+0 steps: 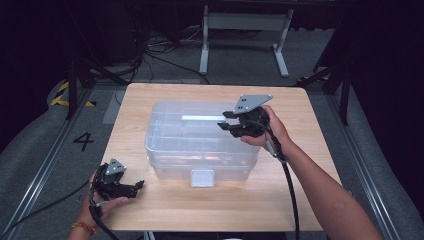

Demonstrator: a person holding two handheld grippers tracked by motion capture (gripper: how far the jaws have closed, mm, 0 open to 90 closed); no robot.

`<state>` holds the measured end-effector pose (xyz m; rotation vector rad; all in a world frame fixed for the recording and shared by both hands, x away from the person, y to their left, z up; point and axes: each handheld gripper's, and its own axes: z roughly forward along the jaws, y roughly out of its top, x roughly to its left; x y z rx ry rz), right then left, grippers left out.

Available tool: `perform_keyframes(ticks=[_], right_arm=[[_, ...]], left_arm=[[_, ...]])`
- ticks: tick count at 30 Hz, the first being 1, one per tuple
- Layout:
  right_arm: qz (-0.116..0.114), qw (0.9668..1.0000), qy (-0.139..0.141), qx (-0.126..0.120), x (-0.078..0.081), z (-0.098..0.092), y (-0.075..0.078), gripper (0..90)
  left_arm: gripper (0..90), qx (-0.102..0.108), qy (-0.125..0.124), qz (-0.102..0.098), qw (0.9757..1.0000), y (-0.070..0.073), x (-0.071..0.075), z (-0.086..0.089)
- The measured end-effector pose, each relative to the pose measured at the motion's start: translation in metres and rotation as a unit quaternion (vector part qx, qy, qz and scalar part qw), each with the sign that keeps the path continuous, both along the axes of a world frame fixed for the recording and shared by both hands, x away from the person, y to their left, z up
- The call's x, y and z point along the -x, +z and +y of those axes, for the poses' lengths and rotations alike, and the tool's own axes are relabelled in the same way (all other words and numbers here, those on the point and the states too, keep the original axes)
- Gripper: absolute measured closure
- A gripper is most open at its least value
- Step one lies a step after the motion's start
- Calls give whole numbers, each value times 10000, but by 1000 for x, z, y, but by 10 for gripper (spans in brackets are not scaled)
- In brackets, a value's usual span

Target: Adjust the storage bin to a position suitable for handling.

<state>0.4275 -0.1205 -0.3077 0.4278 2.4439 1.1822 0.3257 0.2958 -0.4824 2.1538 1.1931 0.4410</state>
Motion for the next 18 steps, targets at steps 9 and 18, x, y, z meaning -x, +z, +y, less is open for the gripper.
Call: perform_keyframes(ticks=[9,18], right_arm=[[20,9998,172,72,1,4,2,744],[87,9997,217,7,0,3,4,763]], left_arm=[[42,-1,-1,-1,10000,0,0,0],[42,1,-1,-1,10000,0,0,0]])
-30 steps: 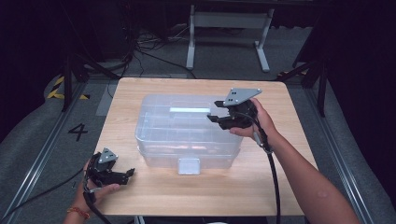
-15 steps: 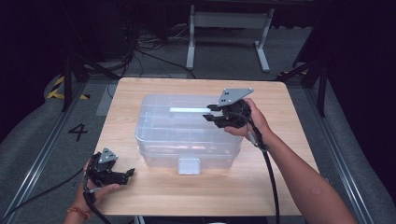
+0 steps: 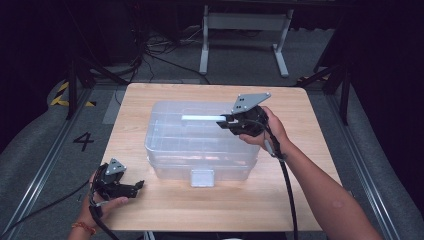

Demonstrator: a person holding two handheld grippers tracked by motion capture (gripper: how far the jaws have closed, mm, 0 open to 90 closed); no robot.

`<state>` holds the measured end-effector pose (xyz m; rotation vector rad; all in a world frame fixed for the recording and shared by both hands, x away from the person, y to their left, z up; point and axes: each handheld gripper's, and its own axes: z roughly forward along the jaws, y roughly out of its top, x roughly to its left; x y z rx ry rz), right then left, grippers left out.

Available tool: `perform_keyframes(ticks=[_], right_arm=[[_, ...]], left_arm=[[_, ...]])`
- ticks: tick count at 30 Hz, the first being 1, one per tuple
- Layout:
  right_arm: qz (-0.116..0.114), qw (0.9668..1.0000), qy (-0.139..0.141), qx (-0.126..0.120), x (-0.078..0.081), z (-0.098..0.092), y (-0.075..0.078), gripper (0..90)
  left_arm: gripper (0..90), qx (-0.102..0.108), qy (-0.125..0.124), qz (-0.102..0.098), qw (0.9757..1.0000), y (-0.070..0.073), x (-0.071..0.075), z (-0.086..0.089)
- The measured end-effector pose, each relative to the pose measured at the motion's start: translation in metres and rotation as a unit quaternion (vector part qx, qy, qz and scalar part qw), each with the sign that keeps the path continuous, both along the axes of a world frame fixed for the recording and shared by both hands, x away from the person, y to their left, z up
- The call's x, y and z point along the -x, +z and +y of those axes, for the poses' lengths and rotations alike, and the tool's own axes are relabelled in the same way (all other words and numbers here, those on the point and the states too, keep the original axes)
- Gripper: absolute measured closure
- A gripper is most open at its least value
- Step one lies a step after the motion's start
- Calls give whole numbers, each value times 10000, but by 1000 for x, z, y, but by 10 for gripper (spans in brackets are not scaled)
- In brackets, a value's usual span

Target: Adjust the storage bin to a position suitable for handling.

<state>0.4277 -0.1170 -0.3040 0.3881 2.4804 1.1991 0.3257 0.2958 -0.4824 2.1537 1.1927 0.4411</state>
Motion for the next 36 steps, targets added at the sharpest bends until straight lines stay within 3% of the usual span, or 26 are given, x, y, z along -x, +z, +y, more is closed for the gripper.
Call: perform_keyframes(ticks=[20,23,32,35,36], right_arm=[[204,9997,-7,-126,-9,-2,6,761],[255,9995,-19,-166,-12,-3,8,760],[361,9993,9,-102,-18,-2,15,757],[412,9991,10,-129,-20,-2,17,755],[407,9991,11,-125,-21,-2,17,755]], left_arm=[[86,44,39,-45,10000,1,0,2],[145,100,33,-97,9999,1,1,3],[172,72,9,-113,9999,2,2,3],[250,73,-32,-164,9998,3,3,6],[276,136,79,-118,9998,3,3,6]])
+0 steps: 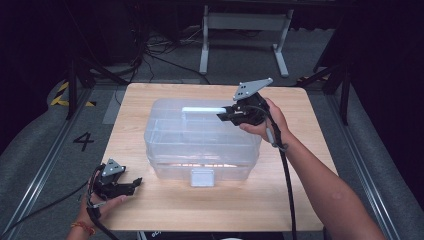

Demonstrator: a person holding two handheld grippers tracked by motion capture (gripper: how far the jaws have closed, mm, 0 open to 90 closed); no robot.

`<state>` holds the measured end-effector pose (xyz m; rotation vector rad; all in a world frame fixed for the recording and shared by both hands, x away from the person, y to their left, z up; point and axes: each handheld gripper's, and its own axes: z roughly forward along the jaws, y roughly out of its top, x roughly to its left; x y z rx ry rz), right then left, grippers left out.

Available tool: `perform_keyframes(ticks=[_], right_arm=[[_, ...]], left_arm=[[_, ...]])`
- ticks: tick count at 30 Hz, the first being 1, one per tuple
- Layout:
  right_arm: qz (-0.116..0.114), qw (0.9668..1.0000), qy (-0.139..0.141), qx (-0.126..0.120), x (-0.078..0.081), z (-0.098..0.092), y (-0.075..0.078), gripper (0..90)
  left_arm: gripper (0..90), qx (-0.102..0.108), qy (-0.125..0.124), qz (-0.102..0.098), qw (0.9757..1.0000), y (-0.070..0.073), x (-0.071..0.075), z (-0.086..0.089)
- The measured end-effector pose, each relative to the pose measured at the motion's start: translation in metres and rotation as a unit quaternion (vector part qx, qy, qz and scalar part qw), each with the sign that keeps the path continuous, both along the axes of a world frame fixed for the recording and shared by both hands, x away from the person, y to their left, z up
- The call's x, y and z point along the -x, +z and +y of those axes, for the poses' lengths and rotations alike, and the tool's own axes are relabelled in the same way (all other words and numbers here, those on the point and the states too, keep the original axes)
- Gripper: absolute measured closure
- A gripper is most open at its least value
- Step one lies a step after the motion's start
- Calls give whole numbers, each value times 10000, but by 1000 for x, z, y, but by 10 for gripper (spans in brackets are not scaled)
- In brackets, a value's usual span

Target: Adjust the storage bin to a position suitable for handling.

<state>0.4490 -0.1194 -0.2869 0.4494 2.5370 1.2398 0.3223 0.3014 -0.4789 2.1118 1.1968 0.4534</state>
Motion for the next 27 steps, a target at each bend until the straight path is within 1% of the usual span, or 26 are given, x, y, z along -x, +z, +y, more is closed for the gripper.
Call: perform_keyframes(ticks=[1,2,4,5,7,9,10,11,14,15,17,18,21,24,26,27], right_arm=[[28,10000,6,2,-1,0,1,755],[41,10000,4,5,-1,0,1,755],[44,10000,-14,15,-2,0,2,754],[53,10000,-20,22,-2,1,2,754],[69,10000,-20,10,-3,0,3,753],[91,10000,-25,-20,-4,0,3,754],[101,9999,-24,-26,-5,0,4,753],[108,9999,-27,-33,-5,0,4,753],[138,9999,-46,-48,-7,0,5,752],[150,9999,-49,-43,-7,0,5,751],[152,9999,-48,-35,-8,0,6,751],[153,9999,-48,-30,-8,0,6,750],[167,9998,-34,-33,-10,0,7,750],[170,9998,-50,-22,-10,0,8,748],[149,9999,-47,-11,-10,0,8,746],[143,9999,-47,-10,-11,0,8,746]], left_arm=[[318,15,42,-9,10000,0,0,0],[334,6,59,-1,10000,1,0,0],[373,-102,1,-34,9999,2,2,0],[404,-149,14,-54,9999,4,3,-1],[444,-69,-68,-142,9999,8,6,-1],[503,-67,-90,-263,9996,14,9,-1],[549,-70,-119,-275,9995,18,10,-1],[606,-49,-161,-346,9993,21,10,-2],[703,112,-277,-611,9977,36,11,-5],[722,166,-304,-652,9973,40,12,-6],[740,83,-350,-773,9964,48,13,-9],[747,160,-384,-835,9956,53,14,-12],[777,235,-522,-1055,9928,66,15,-21],[794,280,-626,-1154,9909,72,15,-27],[807,346,-682,-1162,9903,75,13,-30],[815,339,-684,-1196,9899,76,13,-31]])
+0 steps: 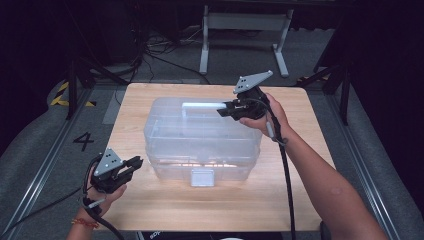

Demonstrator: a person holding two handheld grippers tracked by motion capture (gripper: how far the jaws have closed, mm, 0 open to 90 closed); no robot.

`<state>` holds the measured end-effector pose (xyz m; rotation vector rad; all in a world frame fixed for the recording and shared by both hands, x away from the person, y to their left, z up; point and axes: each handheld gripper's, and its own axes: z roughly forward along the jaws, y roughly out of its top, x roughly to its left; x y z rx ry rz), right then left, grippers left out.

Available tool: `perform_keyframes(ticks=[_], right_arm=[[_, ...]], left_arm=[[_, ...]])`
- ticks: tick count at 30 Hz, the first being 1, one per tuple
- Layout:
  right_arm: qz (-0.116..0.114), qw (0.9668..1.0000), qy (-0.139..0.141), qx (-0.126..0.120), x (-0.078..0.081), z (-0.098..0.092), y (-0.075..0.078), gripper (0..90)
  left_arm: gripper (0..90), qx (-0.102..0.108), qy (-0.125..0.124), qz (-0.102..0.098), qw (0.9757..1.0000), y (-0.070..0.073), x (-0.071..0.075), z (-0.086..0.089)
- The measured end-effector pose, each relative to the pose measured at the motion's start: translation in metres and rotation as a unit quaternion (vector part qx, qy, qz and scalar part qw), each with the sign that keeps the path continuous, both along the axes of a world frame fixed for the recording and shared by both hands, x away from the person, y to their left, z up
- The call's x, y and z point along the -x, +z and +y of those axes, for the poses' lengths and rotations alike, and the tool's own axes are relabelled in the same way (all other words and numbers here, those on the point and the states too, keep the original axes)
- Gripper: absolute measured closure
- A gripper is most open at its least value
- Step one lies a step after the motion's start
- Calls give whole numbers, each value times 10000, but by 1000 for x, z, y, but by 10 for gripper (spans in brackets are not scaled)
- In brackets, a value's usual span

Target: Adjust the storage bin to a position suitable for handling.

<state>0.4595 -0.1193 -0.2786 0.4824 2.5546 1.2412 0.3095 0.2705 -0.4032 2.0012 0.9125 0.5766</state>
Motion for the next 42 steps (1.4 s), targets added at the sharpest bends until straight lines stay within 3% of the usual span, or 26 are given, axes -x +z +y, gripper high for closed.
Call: perform_keyframes(ticks=[3,16,25,29,34,42], right_arm=[[-22,10000,4,33,0,0,1,744],[-33,10000,-47,81,-1,1,4,740],[-85,9999,-53,68,0,1,4,736],[-142,9998,-147,19,3,-2,5,680],[-438,9984,-347,57,13,-17,10,647],[-771,9934,-801,-276,29,-63,18,563]], left_arm=[[837,127,-20,1,9999,3,-2,-2],[898,207,-216,-52,9995,6,-7,-18],[900,199,-239,-136,9994,9,-10,-21],[900,173,-237,-137,9995,10,-10,-20],[900,134,-244,-133,9995,11,-12,-19],[900,-10,-331,-168,9993,16,-15,-18]])
